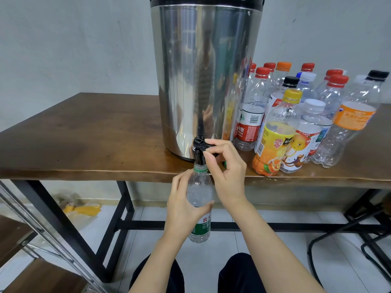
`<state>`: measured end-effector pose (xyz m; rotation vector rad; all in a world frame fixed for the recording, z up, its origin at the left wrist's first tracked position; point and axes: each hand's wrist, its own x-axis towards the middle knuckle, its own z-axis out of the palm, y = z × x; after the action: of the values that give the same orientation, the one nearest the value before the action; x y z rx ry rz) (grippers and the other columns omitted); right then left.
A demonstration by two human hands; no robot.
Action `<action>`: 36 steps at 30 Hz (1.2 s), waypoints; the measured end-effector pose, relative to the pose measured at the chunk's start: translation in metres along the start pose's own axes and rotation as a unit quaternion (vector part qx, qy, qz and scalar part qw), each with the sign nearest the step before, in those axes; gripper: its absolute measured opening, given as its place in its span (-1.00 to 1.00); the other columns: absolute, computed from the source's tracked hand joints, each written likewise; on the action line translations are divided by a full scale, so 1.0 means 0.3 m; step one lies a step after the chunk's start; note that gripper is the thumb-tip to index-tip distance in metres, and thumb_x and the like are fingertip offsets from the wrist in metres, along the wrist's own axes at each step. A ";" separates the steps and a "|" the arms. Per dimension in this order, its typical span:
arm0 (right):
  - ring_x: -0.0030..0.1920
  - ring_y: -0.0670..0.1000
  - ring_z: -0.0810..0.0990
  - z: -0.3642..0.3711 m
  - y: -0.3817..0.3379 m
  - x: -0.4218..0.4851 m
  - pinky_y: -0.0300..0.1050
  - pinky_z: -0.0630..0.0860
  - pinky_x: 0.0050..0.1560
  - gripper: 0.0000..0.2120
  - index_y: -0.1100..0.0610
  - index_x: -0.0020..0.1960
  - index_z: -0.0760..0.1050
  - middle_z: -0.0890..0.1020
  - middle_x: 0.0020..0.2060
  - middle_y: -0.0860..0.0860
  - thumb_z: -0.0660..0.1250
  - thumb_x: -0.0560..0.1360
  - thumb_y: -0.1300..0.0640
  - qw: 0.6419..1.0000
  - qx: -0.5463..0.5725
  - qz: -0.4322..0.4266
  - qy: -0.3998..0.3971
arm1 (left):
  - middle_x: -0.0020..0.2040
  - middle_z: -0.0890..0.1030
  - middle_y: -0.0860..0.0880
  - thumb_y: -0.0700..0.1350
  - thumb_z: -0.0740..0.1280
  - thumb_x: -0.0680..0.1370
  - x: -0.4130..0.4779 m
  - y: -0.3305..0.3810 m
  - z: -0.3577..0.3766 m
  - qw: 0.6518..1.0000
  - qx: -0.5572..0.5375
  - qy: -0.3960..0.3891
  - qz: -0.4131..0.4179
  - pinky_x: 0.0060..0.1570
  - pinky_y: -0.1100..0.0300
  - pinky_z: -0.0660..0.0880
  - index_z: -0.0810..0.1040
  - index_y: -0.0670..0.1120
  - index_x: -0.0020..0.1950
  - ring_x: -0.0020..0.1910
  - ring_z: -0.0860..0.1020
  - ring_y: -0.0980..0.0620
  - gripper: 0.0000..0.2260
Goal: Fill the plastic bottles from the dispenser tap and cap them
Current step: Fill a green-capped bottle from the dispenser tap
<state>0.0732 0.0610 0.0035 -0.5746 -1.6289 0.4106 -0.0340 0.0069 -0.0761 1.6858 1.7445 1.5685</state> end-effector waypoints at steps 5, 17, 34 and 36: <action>0.10 -0.16 0.57 -0.014 0.001 0.003 -0.32 0.46 0.01 -0.85 0.23 -0.05 0.57 0.62 0.07 0.01 0.33 0.54 0.13 1.000 0.010 0.002 -0.018 | 0.26 0.37 0.23 -0.07 0.62 0.27 -0.003 0.005 -0.004 1.000 -0.007 0.001 0.006 0.15 0.50 0.37 0.25 0.40 0.28 0.27 0.39 0.34 -0.21; 0.02 -0.04 0.57 -0.107 0.019 0.034 -0.08 0.54 0.06 -0.74 0.13 0.15 0.58 0.56 0.26 -0.13 0.26 0.60 0.00 0.986 -0.065 -0.043 -0.145 | 0.26 0.37 0.23 -0.09 0.61 0.27 -0.004 0.006 -0.010 1.000 -0.013 -0.004 0.003 0.17 0.34 0.42 0.27 0.37 0.31 0.25 0.39 0.36 -0.21; 0.11 0.04 0.51 -0.118 0.000 0.091 -0.24 0.61 0.00 -0.80 0.35 0.06 0.59 0.63 0.15 0.16 0.21 0.57 0.33 0.958 -0.136 -0.175 -0.182 | 0.26 0.37 0.21 -0.09 0.62 0.26 -0.002 0.000 -0.010 1.000 -0.011 -0.005 -0.004 0.14 0.47 0.35 0.31 0.28 0.34 0.24 0.38 0.38 -0.22; 0.07 0.05 0.51 -0.121 0.001 0.098 -0.18 0.64 -0.04 -0.80 0.35 0.05 0.59 0.64 0.14 0.17 0.22 0.57 0.32 0.953 -0.151 -0.188 -0.182 | 0.25 0.38 0.20 -0.09 0.62 0.26 -0.001 -0.001 -0.010 1.000 -0.013 -0.006 -0.003 0.14 0.42 0.39 0.33 0.26 0.35 0.25 0.40 0.34 -0.23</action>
<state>0.1068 0.0762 0.0319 -0.4116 -2.1270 -0.0238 -0.0364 0.0053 -0.0753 1.6716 1.7137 1.5686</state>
